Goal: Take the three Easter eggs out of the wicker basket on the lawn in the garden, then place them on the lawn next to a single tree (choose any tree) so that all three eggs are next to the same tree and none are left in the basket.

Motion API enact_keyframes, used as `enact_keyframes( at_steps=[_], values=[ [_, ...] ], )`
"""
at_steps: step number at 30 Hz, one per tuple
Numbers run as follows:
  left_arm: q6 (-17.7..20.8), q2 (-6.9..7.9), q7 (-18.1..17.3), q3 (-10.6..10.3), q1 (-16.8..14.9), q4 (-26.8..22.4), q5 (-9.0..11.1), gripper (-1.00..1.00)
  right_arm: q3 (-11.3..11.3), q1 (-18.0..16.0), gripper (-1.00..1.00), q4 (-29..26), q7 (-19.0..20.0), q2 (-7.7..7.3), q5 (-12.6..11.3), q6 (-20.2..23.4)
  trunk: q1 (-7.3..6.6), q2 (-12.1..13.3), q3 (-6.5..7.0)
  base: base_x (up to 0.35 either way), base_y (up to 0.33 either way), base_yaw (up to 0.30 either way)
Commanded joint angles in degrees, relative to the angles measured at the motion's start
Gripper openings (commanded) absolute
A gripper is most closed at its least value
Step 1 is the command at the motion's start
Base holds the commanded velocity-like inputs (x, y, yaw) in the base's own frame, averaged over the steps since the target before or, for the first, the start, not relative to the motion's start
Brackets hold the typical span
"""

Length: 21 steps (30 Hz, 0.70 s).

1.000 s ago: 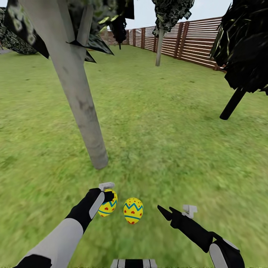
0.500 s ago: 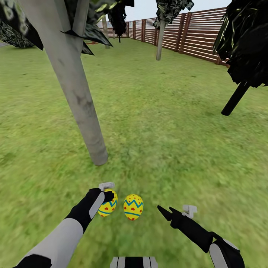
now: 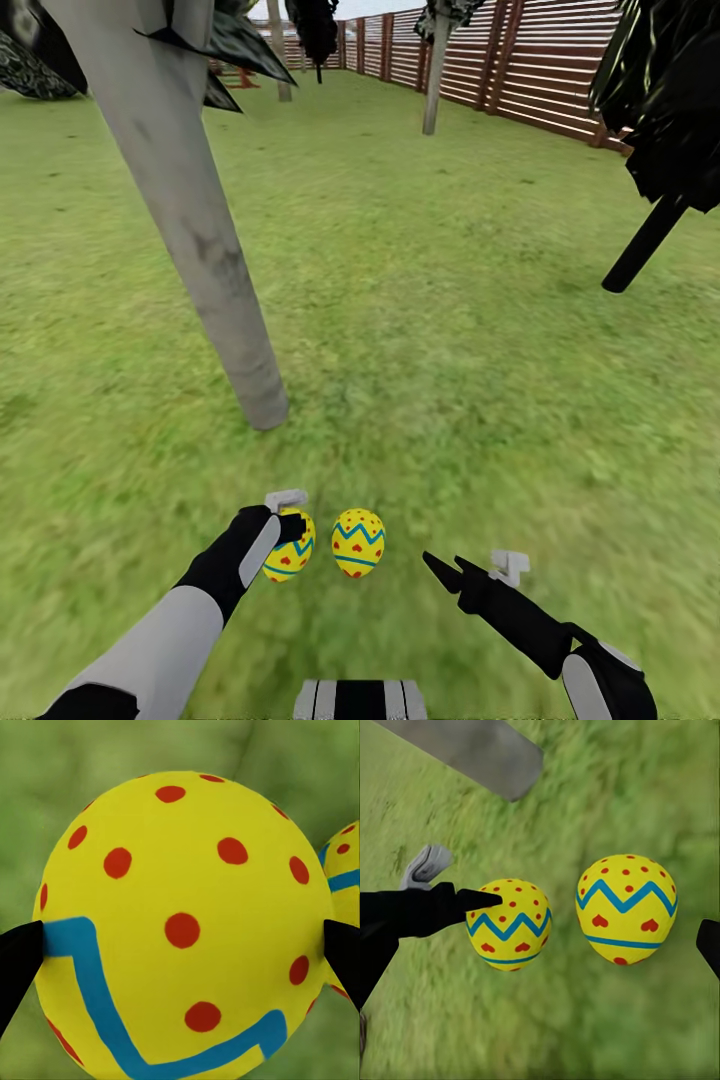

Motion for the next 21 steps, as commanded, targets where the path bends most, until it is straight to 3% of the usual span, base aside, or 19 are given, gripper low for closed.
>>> enact_keyframes(
  at_steps=[1, 21],
  values=[
    [0.1, 0.04, 0.5, -0.3, 0.0, -0.1, 0.6, -1.0, -0.1, 0.0, 1.0, 0.0, 0.1, 0.02, -0.4, 0.4, 0.01, 0.0, -0.27, 0.0, 0.0, 0.0],
    [-2.3, 0.04, 0.5, -0.5, 0.1, -0.2, 0.3, -1.0, -0.1, 0.0, 1.0, 0.0, 0.1, 0.02, -0.4, 0.5, 0.48, -0.3, -4.26, 0.0, 0.0, 0.0]
  ],
)
